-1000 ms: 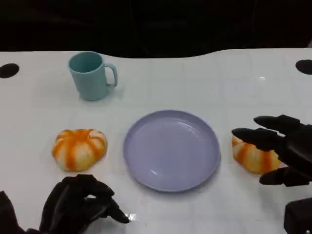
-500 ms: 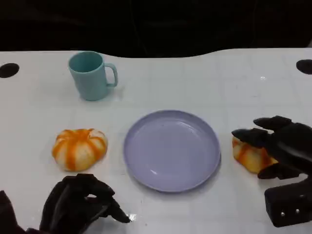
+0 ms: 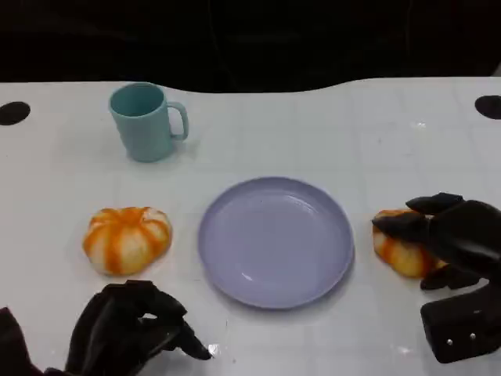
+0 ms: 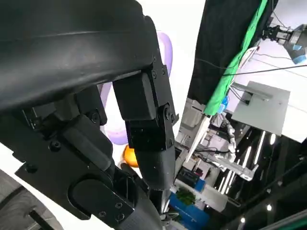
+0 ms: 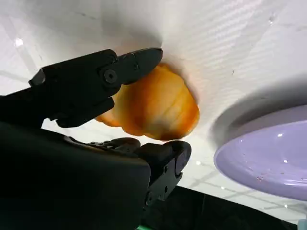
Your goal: Grasp the bread from the table and place it into the plate.
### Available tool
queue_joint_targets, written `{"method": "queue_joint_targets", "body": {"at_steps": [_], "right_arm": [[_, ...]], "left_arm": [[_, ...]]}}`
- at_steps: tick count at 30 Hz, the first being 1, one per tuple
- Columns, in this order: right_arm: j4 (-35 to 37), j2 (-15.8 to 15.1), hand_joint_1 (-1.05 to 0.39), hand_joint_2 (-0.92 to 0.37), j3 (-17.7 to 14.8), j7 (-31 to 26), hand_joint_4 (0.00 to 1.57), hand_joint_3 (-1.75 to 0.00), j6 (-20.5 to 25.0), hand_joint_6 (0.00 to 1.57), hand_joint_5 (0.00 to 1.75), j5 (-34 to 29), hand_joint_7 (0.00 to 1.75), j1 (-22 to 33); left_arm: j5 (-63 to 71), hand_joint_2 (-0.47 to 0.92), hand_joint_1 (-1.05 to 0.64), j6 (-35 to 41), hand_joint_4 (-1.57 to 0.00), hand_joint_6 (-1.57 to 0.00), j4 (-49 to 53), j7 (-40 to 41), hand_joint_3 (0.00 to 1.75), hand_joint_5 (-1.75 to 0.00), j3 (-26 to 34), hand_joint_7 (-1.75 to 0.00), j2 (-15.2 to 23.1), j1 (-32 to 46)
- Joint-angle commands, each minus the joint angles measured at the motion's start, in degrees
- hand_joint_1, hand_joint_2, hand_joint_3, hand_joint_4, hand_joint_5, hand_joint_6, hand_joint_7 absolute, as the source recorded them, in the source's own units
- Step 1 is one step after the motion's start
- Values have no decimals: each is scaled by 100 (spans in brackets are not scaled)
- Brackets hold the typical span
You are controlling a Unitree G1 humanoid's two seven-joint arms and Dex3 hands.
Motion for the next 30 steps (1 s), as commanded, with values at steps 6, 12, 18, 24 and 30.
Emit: {"method": "queue_joint_targets", "body": {"at_steps": [6, 12, 18, 24, 30], "right_arm": [[473, 216, -5, -84, -128, -725, 93, -1, -415, 77, 26, 459, 9, -232], [846, 307, 2, -86, -99, -1826, 99, -1, -1006, 132, 153, 444, 11, -414], [1034, 342, 8, -47, 35, -2663, 99, -78, -1227, 114, 173, 243, 109, -557], [1150, 402, 16, -17, -41, -2975, 101, -130, -1447, 94, 175, 355, 153, -653], [851, 457, 21, -13, -264, -2989, 104, -139, -1603, 93, 175, 624, 158, -664]], "left_arm": [[43, 56, -101, -4, -157, -157, -60, 83, 0, -51, -2, -23, 36, 31], [58, 56, -101, -4, -157, -157, -65, 89, 0, -51, -1, -23, 46, 37], [39, 56, -101, 14, -157, -157, -73, 91, 0, -51, 5, -23, 38, 37], [68, 57, -100, -43, -157, -157, -27, 84, 1, -51, 1, -22, 28, 10], [26, 56, -98, 28, -157, -157, -47, 83, 0, -50, 13, -22, 27, 3]]}}
